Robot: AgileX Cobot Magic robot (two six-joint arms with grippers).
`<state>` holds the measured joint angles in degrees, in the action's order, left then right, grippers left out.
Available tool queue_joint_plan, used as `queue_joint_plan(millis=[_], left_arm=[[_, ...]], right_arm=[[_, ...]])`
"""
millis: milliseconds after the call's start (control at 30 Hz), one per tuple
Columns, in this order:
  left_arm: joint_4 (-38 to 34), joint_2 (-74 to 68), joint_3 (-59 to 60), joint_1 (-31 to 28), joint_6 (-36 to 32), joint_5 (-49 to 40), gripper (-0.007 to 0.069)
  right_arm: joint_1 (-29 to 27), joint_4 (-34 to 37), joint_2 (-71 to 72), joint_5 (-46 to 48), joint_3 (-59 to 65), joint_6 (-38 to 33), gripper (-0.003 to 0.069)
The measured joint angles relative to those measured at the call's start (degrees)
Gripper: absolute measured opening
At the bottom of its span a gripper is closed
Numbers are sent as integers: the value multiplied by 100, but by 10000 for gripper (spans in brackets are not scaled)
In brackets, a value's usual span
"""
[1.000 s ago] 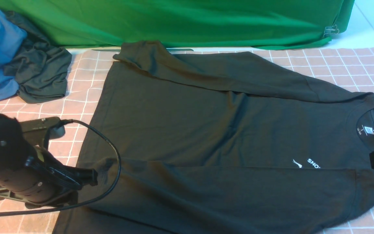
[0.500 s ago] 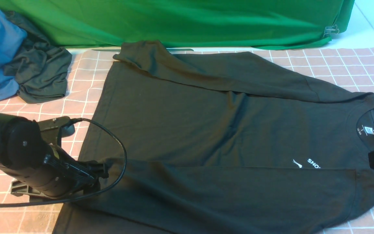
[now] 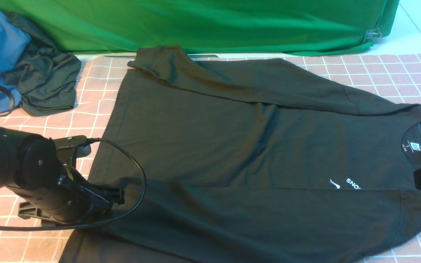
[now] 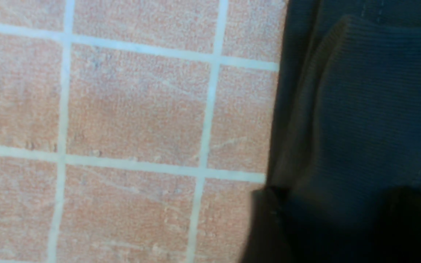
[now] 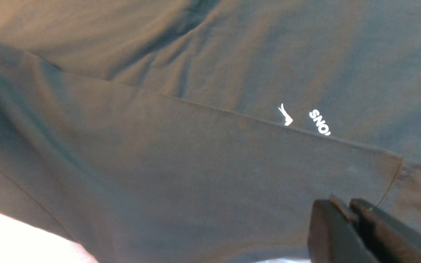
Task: Fold a long-sleeved shirt over a pink coffee tablecloth.
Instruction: 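Grasp the left edge of the dark T-shirt lying flat on the table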
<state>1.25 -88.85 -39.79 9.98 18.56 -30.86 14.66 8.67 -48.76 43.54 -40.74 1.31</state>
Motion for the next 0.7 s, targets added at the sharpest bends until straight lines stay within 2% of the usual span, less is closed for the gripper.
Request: queue_joint_plan(millis=[33,133,200,433,700], left_arm=[[0,18,0,0,-6,0,353],[45,131,6,11,-11,-65,127],[101,205,12,15,-26,-99,89],[226,498,-31,22,-30,-546,92],[284,521,-104,22,-90,-589,223]], right_arm=[[0,0,0,0,0,0,104],[0,0,0,0,0,0,108],[0,0,0,0,0,0,111],[0,0,0,-5,0,-4,123],[0,5,0,-11,0,-4,130]])
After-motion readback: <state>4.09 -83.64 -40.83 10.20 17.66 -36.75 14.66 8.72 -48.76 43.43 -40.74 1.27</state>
